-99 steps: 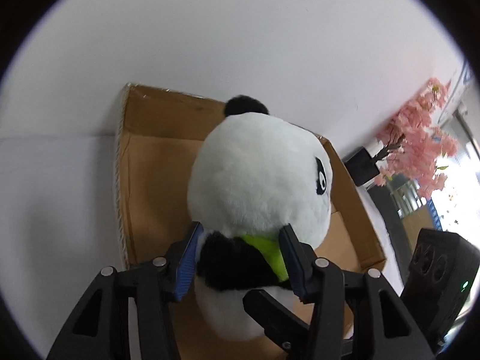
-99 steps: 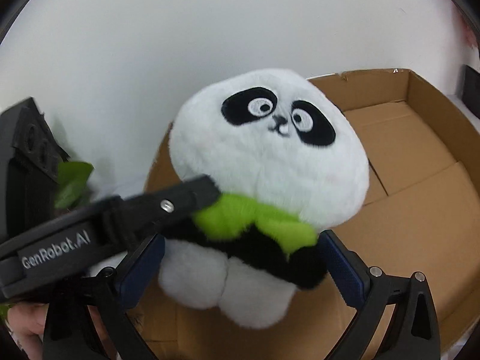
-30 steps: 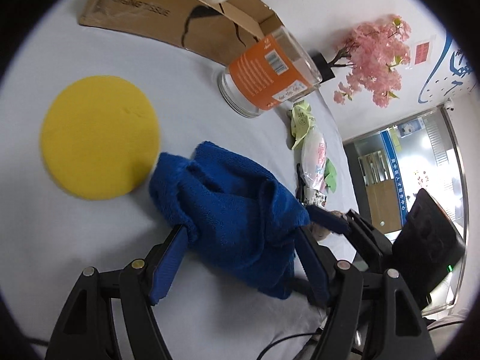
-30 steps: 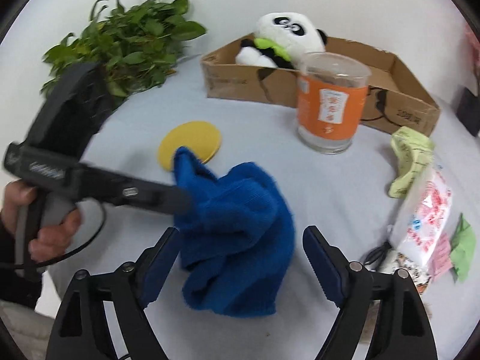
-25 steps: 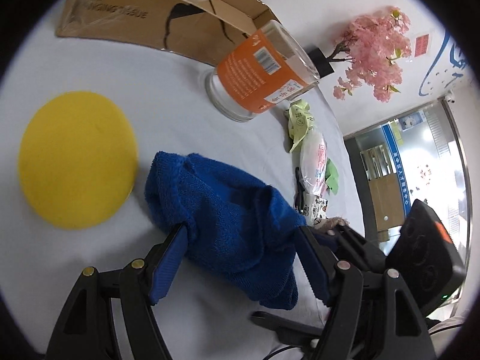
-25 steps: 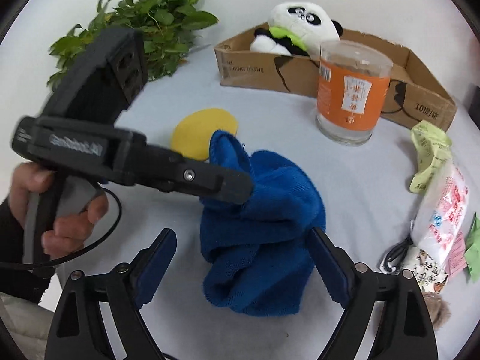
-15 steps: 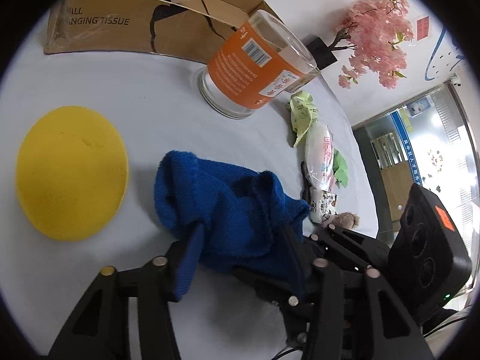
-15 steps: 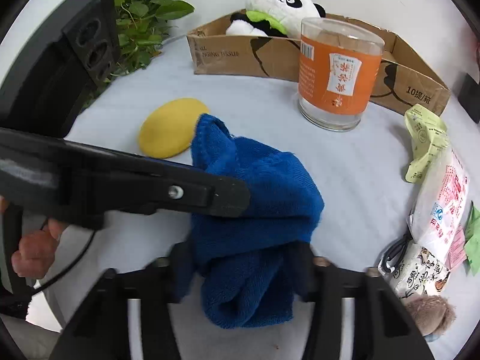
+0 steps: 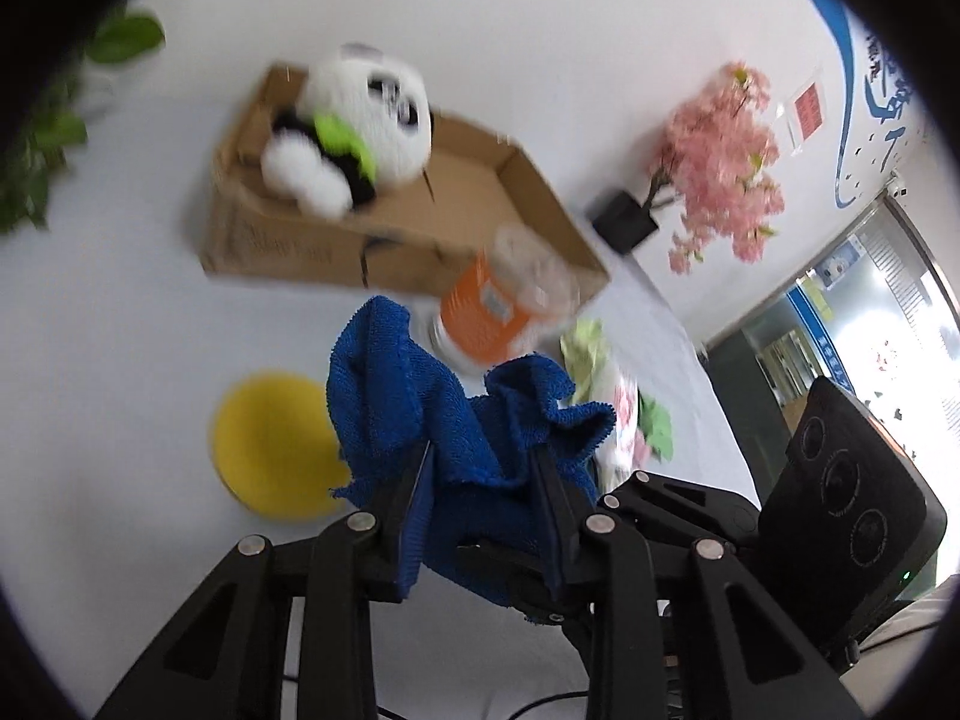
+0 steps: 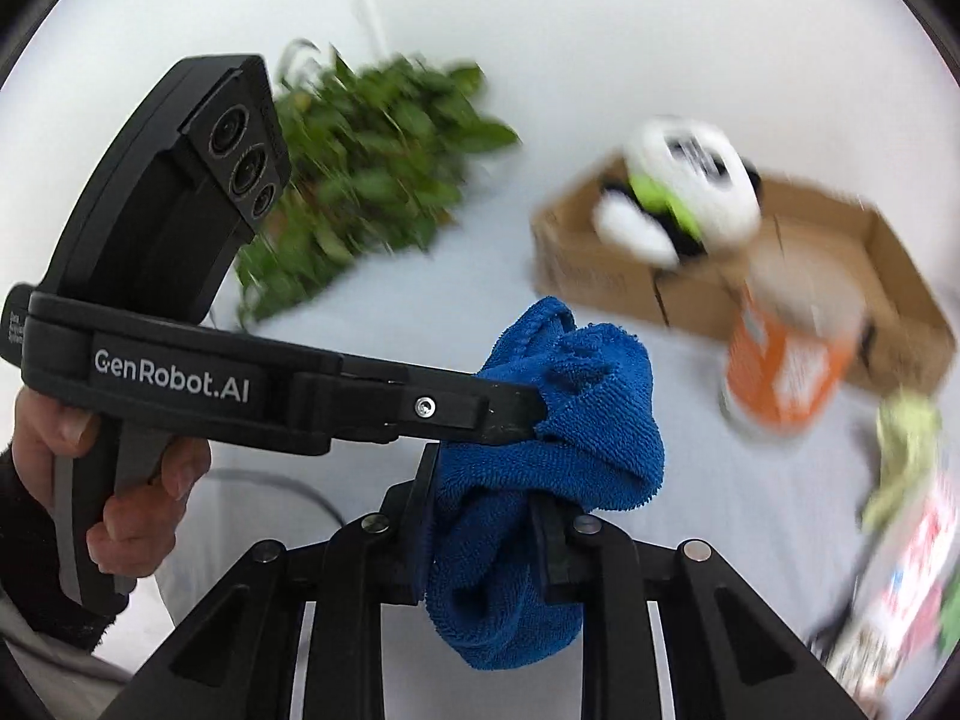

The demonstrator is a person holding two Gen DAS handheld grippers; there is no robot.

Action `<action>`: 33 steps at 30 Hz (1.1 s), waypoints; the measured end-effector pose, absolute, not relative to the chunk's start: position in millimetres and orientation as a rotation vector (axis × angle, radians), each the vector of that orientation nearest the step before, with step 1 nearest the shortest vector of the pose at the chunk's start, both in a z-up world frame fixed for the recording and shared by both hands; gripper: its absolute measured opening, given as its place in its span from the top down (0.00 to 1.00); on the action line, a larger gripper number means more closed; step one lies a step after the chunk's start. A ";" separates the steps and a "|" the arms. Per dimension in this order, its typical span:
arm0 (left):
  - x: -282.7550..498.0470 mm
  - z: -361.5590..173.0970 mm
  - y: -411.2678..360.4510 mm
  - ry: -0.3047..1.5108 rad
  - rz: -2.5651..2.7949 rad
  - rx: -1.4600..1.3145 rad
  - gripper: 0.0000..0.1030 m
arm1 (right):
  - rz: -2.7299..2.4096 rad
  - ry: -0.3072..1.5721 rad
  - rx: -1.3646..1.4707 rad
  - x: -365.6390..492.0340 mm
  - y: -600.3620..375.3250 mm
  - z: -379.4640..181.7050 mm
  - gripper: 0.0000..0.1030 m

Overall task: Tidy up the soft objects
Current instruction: 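Lift the blue towel and place it on the panda in the box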

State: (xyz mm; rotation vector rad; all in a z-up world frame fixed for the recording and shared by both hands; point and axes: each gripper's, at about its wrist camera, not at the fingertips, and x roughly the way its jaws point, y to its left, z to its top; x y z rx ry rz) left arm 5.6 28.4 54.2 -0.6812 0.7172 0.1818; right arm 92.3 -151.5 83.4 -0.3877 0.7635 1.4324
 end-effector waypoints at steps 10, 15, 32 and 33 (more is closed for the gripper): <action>29.0 141.9 93.9 0.549 0.284 -0.456 0.73 | 1.519 0.539 -0.130 124.0 -59.4 156.8 0.76; 68.4 146.0 140.6 0.538 0.231 -0.412 0.73 | 1.440 0.502 -0.039 151.0 -9.4 163.6 0.76; 156.7 -0.9 221.7 0.904 0.207 -0.563 0.73 | 1.065 0.881 -0.334 223.3 129.3 39.5 0.43; 154.0 4.9 221.2 0.893 0.205 -0.545 0.73 | 1.076 0.845 -0.317 218.2 122.5 47.4 0.37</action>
